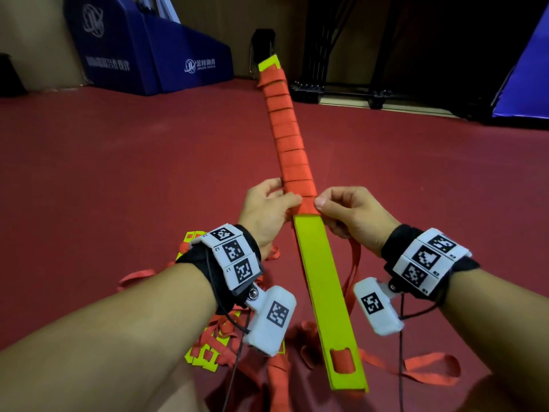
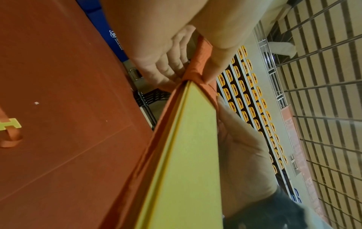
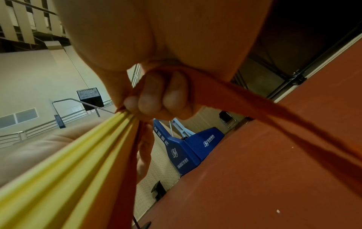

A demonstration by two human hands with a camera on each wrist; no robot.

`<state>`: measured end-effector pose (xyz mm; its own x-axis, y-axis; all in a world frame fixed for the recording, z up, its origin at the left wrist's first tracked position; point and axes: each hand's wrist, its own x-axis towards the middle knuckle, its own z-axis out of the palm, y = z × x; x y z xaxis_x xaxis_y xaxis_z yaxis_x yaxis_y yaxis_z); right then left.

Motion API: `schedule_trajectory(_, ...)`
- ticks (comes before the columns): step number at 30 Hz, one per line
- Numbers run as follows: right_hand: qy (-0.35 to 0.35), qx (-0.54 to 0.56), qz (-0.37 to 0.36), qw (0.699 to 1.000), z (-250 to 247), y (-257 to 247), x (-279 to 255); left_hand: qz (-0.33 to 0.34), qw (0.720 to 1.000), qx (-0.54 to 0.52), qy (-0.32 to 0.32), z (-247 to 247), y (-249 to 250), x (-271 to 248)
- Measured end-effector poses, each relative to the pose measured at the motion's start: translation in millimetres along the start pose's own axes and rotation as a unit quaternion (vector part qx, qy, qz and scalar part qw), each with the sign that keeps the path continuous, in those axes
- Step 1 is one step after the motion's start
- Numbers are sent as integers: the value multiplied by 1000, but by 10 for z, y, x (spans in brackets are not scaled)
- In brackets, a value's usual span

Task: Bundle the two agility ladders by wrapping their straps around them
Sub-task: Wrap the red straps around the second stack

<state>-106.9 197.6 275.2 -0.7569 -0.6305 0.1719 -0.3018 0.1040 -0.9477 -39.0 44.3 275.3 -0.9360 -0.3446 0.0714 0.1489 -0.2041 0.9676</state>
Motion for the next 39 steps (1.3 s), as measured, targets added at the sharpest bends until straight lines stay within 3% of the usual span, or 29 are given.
schedule_trajectory(5,-3,14,-41,999,9,-32,-60,-14,998,56,-33,68,68,-103)
schedule_trajectory(13,0,14,-67,998,-3,-113,-155,-12,991,25,-127,56,152,-191)
schedule_trajectory(20,-32,59,-54,996,-60,-323,-191,21,997,-26,-68,59,175,-237)
schedule_trajectory(28,-4,-94,-48,994,-107,-416,-313,27,996,26,-79,88,238,-367)
schedule_trajectory(34,13,-128,-11,992,-188,-354,-420,43,996,51,-62,105,278,-402)
schedule_trajectory(39,-29,-146,3,989,-155,-433,-516,47,995,51,-74,110,293,-432)
